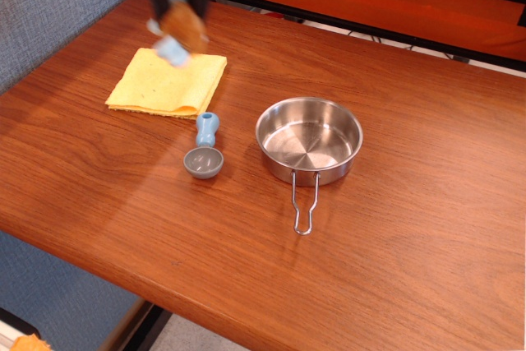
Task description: Take the doll from yellow cloth and place it next to the vessel on the edge of the table.
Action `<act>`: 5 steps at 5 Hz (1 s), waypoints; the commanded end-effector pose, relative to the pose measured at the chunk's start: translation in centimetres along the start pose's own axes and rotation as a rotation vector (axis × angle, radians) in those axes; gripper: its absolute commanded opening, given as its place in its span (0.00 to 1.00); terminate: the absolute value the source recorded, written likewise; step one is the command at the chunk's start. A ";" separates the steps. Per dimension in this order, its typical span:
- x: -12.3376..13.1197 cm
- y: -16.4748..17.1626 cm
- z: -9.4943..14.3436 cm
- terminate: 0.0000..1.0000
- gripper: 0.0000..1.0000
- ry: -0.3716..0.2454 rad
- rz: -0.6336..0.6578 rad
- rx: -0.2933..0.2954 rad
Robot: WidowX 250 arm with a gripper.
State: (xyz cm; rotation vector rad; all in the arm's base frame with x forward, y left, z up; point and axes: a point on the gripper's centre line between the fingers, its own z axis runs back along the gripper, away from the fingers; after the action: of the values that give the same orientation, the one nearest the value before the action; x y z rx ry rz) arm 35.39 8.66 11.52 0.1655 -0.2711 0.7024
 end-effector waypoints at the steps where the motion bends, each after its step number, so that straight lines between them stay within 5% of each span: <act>1: -7.3 -2.9 5.2 0.00 0.00 -0.007 -0.204 -0.231; 4: -20.3 -10.4 5.7 0.00 0.00 0.090 -0.547 -0.422; 5: -23.7 -13.1 4.8 0.00 0.00 0.138 -0.627 -0.437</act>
State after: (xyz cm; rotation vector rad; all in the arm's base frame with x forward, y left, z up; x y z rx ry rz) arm 26.50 -18.57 6.17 -0.1866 -0.1720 0.0226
